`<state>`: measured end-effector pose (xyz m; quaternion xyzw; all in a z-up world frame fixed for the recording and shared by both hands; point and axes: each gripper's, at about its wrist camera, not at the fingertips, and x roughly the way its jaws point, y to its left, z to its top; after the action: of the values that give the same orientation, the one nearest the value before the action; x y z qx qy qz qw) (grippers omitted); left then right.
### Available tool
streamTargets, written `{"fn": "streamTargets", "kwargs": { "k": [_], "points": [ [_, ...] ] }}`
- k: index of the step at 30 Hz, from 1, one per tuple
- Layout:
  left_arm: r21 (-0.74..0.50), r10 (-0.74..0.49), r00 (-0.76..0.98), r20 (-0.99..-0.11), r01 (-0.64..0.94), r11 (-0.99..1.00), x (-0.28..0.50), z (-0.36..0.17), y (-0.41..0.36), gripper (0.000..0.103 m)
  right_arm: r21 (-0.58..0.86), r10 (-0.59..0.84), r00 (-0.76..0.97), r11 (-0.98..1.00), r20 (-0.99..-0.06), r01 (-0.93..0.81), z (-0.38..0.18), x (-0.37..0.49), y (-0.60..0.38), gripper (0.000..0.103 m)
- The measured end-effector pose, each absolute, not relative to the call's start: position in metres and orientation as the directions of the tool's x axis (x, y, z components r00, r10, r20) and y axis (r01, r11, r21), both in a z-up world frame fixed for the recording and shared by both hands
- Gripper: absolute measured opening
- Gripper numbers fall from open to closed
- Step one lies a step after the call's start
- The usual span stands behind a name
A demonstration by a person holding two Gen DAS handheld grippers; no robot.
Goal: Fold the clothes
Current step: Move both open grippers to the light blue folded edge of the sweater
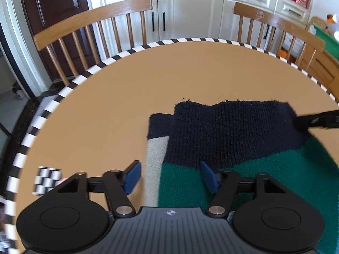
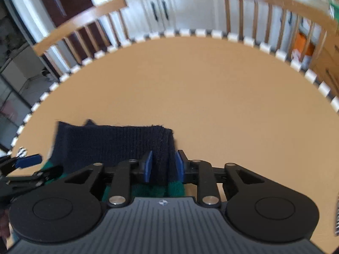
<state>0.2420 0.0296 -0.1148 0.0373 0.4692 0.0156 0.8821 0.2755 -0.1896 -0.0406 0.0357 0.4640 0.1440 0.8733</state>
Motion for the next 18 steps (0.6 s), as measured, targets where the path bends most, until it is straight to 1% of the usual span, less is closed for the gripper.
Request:
{"fn": "streamTargets", "kwargs": {
  "k": [1, 2, 4, 6, 8, 10, 13, 14, 18],
  "points": [
    [0.1, 0.077, 0.548, -0.833, 0.013, 0.995, 0.237, -0.109, 0.027, 0.053, 0.164, 0.288, 0.549, 0.95, -0.784, -0.264, -0.027, 0.261, -0.189, 0.026],
    [0.106, 0.077, 0.536, -0.841, 0.023, 0.994, 0.229, -0.104, 0.025, 0.053, 0.145, 0.299, 0.562, 0.942, -0.771, -0.302, -0.015, 0.245, -0.189, 0.026],
    [0.079, 0.048, 0.514, -0.856, 0.039, 0.996, 0.208, -0.093, 0.022, 0.052, 0.156, 0.345, 0.557, 0.921, -0.755, -0.358, 0.003, 0.211, -0.188, 0.027],
    [0.058, 0.022, 0.515, -0.857, 0.055, 0.997, 0.182, -0.083, 0.018, 0.052, 0.175, 0.392, 0.532, 0.895, -0.751, -0.411, 0.005, 0.176, -0.178, 0.025],
    [0.059, 0.017, 0.53, -0.848, 0.062, 0.996, 0.158, -0.076, 0.013, 0.052, 0.123, 0.374, 0.521, 0.883, -0.767, -0.453, -0.002, 0.148, -0.164, 0.025],
    [0.039, -0.004, 0.525, -0.851, 0.069, 0.997, 0.142, -0.075, 0.01, 0.052, 0.038, 0.327, 0.517, 0.87, -0.791, -0.492, -0.022, 0.127, -0.148, 0.025],
    [0.035, 0.0, 0.491, -0.871, 0.063, 0.997, 0.133, -0.093, 0.008, 0.051, -0.045, 0.257, 0.508, 0.861, -0.822, -0.507, -0.051, 0.12, -0.13, 0.025],
    [0.038, 0.006, 0.482, -0.876, 0.057, 0.998, 0.133, -0.1, 0.007, 0.051, -0.052, 0.246, 0.509, 0.864, -0.825, -0.501, -0.059, 0.12, -0.128, 0.025],
    [0.099, 0.05, 0.52, -0.853, 0.067, 0.993, 0.125, -0.114, 0.0, 0.056, 0.016, 0.268, 0.532, 0.902, -0.803, -0.431, -0.071, 0.127, -0.134, 0.025]
  ]
}}
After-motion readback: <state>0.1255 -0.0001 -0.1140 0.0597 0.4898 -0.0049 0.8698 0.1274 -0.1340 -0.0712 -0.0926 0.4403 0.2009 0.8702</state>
